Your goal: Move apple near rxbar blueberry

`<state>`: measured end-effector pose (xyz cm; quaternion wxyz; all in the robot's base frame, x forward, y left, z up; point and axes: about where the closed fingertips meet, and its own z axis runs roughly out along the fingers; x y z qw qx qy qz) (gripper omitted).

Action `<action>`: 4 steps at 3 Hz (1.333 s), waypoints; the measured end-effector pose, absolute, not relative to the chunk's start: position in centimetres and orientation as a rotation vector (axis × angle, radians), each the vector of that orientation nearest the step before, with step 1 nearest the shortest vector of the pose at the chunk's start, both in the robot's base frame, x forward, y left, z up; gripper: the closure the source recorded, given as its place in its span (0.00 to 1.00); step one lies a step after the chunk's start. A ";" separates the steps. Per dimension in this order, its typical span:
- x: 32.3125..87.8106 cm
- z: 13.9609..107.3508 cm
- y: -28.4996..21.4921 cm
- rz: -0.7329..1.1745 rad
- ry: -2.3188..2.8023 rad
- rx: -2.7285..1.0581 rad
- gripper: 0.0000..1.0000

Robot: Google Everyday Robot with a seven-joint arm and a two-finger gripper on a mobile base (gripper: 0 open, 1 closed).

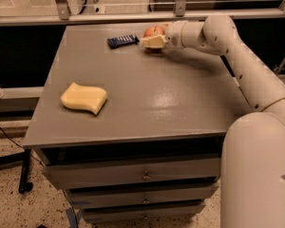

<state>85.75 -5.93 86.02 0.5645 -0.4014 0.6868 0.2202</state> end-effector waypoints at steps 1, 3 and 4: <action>85.4 85.9 -5.5 0.537 1.625 -0.943 0.60; 85.2 85.5 -4.9 0.584 1.631 -0.938 0.13; 85.2 85.5 -4.9 0.584 1.631 -0.937 0.00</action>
Offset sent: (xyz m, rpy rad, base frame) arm -0.0062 0.0045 -0.0011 0.0360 0.0443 0.0199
